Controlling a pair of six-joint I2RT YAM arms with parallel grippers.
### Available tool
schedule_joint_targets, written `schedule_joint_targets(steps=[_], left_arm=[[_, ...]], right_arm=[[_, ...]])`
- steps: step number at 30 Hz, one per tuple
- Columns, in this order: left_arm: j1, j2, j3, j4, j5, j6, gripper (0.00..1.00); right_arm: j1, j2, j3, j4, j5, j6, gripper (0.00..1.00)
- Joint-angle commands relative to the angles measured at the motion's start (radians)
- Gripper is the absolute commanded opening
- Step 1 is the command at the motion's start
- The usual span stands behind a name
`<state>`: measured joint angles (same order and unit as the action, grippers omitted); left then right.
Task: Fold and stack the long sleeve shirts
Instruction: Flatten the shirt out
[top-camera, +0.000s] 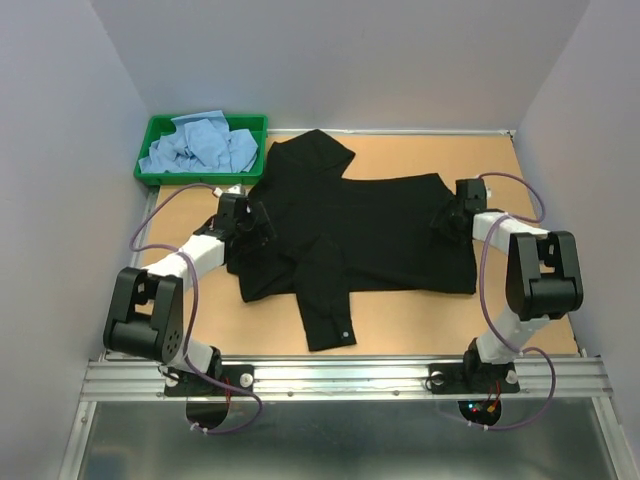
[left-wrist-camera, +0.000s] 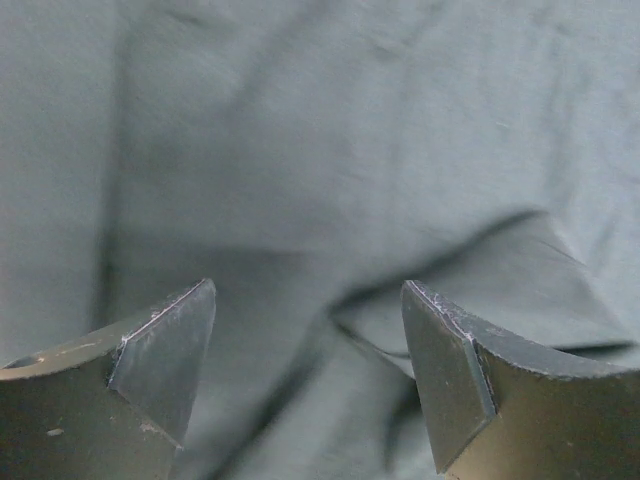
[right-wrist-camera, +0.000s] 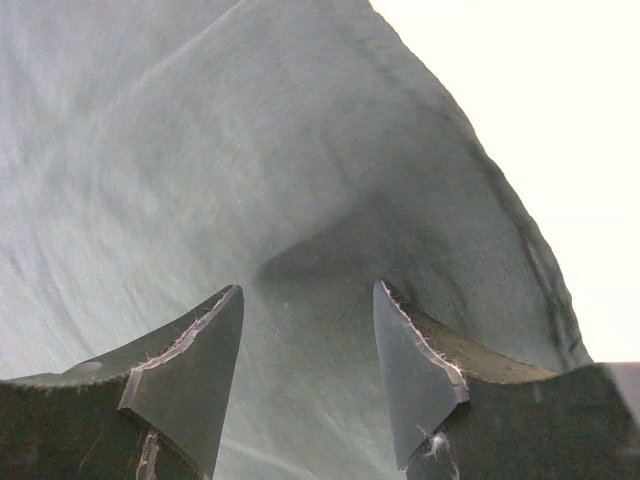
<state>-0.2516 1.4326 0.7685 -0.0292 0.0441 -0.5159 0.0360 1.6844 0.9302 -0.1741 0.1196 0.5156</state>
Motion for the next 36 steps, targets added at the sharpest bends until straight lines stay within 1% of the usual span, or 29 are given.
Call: schedule_joint_targets(steps=[1, 5, 6, 9, 12, 14, 15, 16, 17, 18, 20, 21, 24, 25, 27, 28, 31, 33, 36], left_arm=[[0.003, 0.057, 0.066, 0.096, 0.034, -0.029, 0.86], [0.003, 0.147, 0.110, 0.133, 0.054, -0.033, 0.86], [0.003, 0.166, 0.141, 0.143, 0.060, -0.032, 0.86], [0.003, 0.239, 0.198, 0.146, 0.102, -0.038, 0.86], [-0.006, 0.243, 0.250, 0.141, 0.135, -0.049, 0.86], [-0.027, 0.221, 0.253, 0.135, 0.119, -0.038, 0.86], [-0.034, 0.198, 0.246, 0.129, 0.112, -0.033, 0.86], [-0.040, 0.187, 0.239, 0.114, 0.106, -0.027, 0.86], [-0.055, 0.177, 0.230, 0.106, 0.100, -0.015, 0.86], [-0.063, 0.157, 0.203, 0.098, 0.079, -0.010, 0.86], [-0.083, 0.140, 0.174, 0.094, 0.051, 0.004, 0.86], [-0.087, 0.129, 0.149, 0.091, 0.036, 0.007, 0.86], [-0.107, 0.140, 0.124, 0.089, 0.013, 0.019, 0.86], [-0.110, 0.146, 0.117, 0.089, 0.010, 0.019, 0.86], [-0.120, 0.167, 0.117, 0.089, 0.005, 0.019, 0.86], [-0.130, 0.175, 0.123, 0.089, 0.000, 0.019, 0.86], [-0.143, 0.212, 0.144, 0.087, -0.012, 0.019, 0.86], [-0.144, 0.236, 0.158, 0.087, -0.018, 0.017, 0.86], [-0.144, 0.274, 0.182, 0.081, -0.033, 0.017, 0.86]], right_arm=[[-0.115, 0.098, 0.062, -0.007, 0.052, 0.058, 0.61], [-0.172, 0.179, 0.151, -0.007, 0.071, 0.083, 0.61], [-0.185, 0.205, 0.200, -0.008, 0.072, 0.083, 0.62], [-0.186, 0.227, 0.269, -0.008, 0.072, 0.058, 0.64], [-0.185, 0.180, 0.308, -0.010, 0.011, -0.009, 0.68], [-0.168, 0.109, 0.294, -0.011, -0.073, -0.075, 0.72], [-0.133, 0.083, 0.282, -0.013, -0.098, -0.100, 0.73], [-0.110, 0.055, 0.268, -0.015, -0.162, -0.126, 0.74], [-0.082, 0.022, 0.254, -0.015, -0.190, -0.176, 0.75], [-0.026, -0.033, 0.216, -0.015, -0.210, -0.198, 0.75], [0.040, -0.090, 0.178, -0.016, -0.271, -0.239, 0.76], [0.095, -0.132, 0.150, -0.015, -0.303, -0.250, 0.76], [0.180, -0.167, 0.121, -0.015, -0.397, -0.293, 0.79], [0.235, -0.170, 0.116, -0.015, -0.438, -0.307, 0.80], [0.287, -0.172, 0.119, -0.011, -0.478, -0.345, 0.84], [0.336, -0.166, 0.130, -0.004, -0.512, -0.357, 0.84], [0.412, -0.106, 0.153, 0.004, -0.518, -0.374, 0.86], [0.448, -0.049, 0.177, 0.013, -0.491, -0.381, 0.86], [0.473, 0.020, 0.199, 0.022, -0.465, -0.390, 0.86]])
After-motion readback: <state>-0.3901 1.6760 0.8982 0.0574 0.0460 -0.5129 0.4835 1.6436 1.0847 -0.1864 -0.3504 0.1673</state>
